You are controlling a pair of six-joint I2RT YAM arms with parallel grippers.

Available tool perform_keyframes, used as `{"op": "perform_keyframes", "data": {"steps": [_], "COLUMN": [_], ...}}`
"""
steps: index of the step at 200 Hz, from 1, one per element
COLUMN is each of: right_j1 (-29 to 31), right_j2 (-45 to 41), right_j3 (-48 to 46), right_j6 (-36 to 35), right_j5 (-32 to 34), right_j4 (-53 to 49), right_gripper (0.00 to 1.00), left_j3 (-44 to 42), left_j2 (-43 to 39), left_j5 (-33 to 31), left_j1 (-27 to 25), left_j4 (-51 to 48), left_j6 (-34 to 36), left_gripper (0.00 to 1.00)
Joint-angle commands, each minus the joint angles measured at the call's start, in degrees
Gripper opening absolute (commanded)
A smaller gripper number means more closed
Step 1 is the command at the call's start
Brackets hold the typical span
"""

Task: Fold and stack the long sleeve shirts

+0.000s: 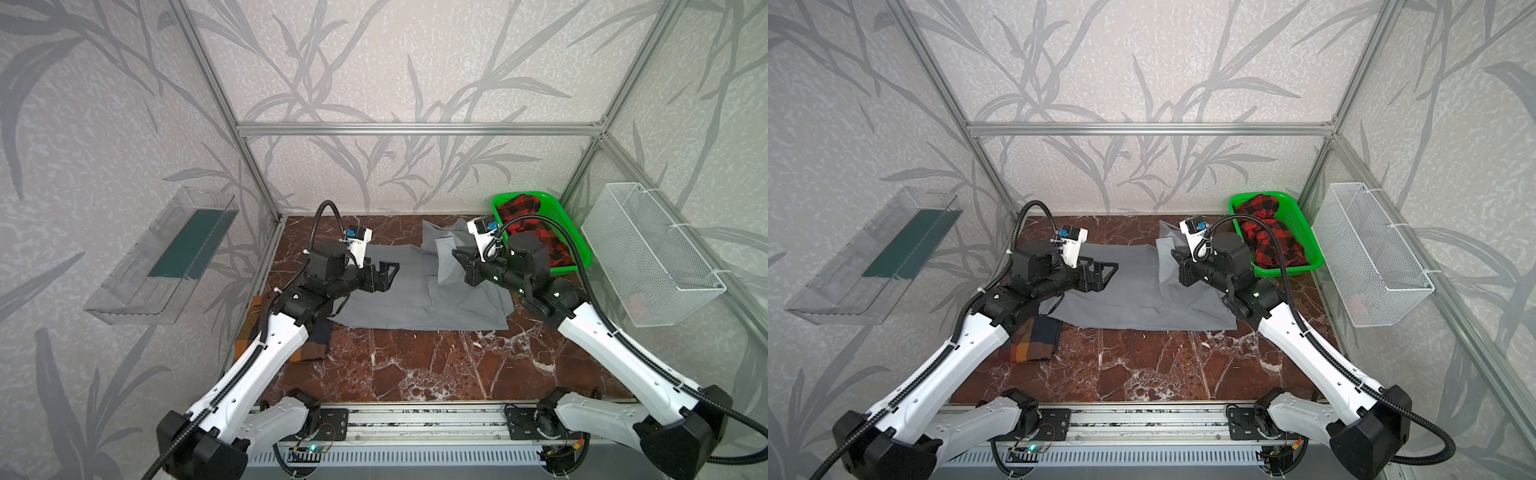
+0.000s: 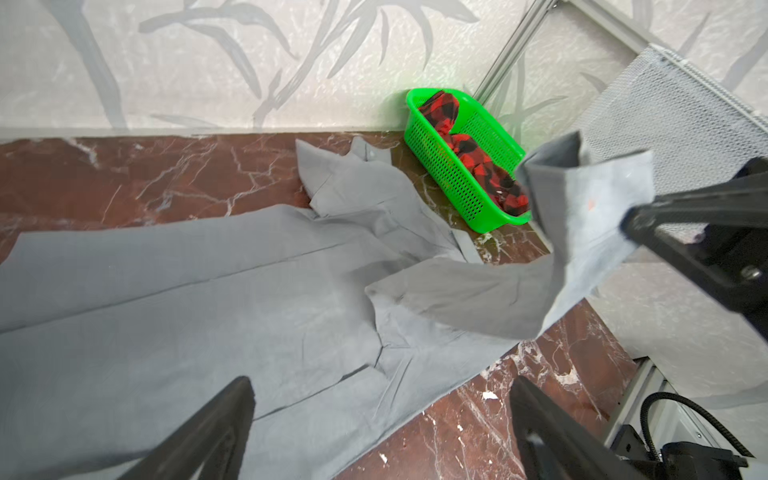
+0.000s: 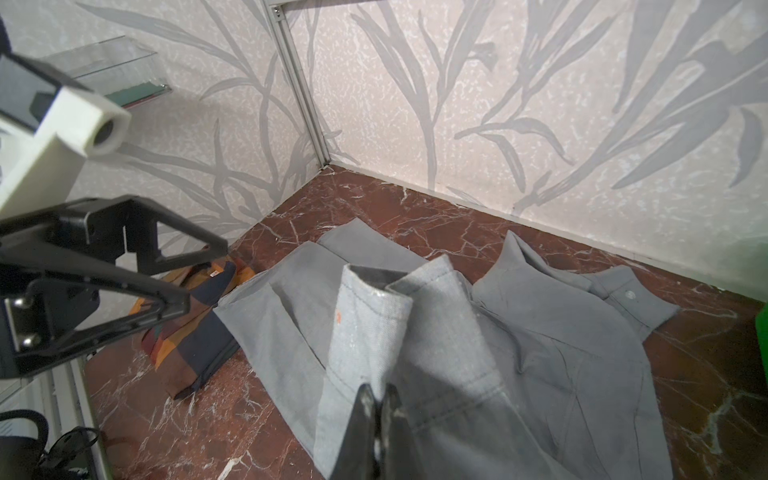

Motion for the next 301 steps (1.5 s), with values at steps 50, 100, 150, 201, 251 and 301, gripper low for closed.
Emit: {"op": "perform_keyframes", "data": {"steps": [50,100,150,201,251,301], "right_j1": [2.2,3.3,3.8,3.9,4.1,4.1], "right_j2": [-1.4,-2.2,-2.9,-3.2,-3.5,-3.8], "right_j3": [-2.2,-3.7,-4.5,-5.0,-5.6,-6.3], "right_j6": [-2.8,-4.2,-4.6,-5.1,-5.4,-5.2], "right_j5": [-1.7,0.0,0.0,0.7,1.6,1.6], "right_j4": [1.5,1.8,2.7,2.9,3.3,4.3], "right_gripper": [0.0,0.0,0.0,0.0,0.0,0.0], "left_j3": [15.4,18.7,21.4,22.2,22.0,14.4], "left_j2": [14.5,19.3,22.8,24.3,23.8,20.2], "left_j5": [8.3,5.9,6.5,10.1,9.5,16.6], "left_j1": [-8.3,-10.5,-10.4,-10.4,-9.8,-8.2], "left_j4": [1.2,-2.6,-5.4,-4.3,-5.8,5.0], "left_j6": [7.8,9.0,10.0,8.5,7.7,-3.1], "left_gripper": [0.91,0.9,0.75,0.47,0.74,0.77]}}
